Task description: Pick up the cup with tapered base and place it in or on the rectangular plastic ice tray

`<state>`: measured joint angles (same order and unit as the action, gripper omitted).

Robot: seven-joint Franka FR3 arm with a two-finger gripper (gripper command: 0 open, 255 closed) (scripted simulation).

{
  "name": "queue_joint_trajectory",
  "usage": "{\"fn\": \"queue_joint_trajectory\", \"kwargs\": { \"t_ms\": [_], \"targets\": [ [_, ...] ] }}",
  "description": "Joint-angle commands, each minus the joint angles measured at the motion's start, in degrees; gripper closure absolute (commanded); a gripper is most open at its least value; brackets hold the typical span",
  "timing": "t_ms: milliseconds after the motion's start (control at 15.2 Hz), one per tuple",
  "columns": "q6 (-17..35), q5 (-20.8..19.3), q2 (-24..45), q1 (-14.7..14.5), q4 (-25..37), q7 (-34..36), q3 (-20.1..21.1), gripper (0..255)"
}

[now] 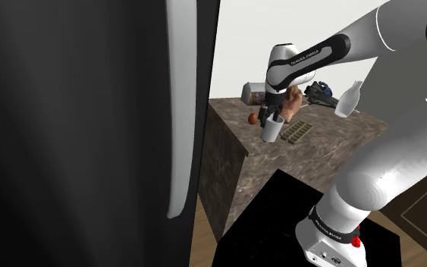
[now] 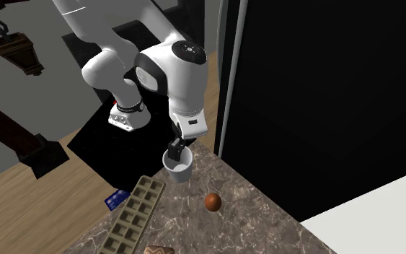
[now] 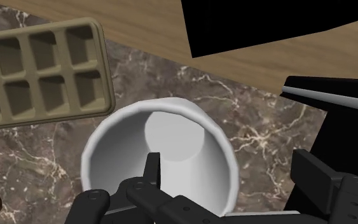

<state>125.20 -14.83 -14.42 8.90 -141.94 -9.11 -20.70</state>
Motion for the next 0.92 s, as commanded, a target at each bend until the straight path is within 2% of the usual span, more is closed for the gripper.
{"fn": "queue_joint_trajectory", "kwargs": {
  "t_ms": [0,528,594,858],
  "targets": [
    [1.9,0.1,1.3,0.0,-0.5,-0.2,-0.3,0],
    [2.3,0.1,1.6,0.0,-0.7,-0.2,-0.4,0],
    [2.3,0.1,1.6,0.0,-0.7,-0.2,-0.4,255],
    [2.3,0.1,1.6,0.0,-0.7,-0.2,-0.4,255]
  ]
}}
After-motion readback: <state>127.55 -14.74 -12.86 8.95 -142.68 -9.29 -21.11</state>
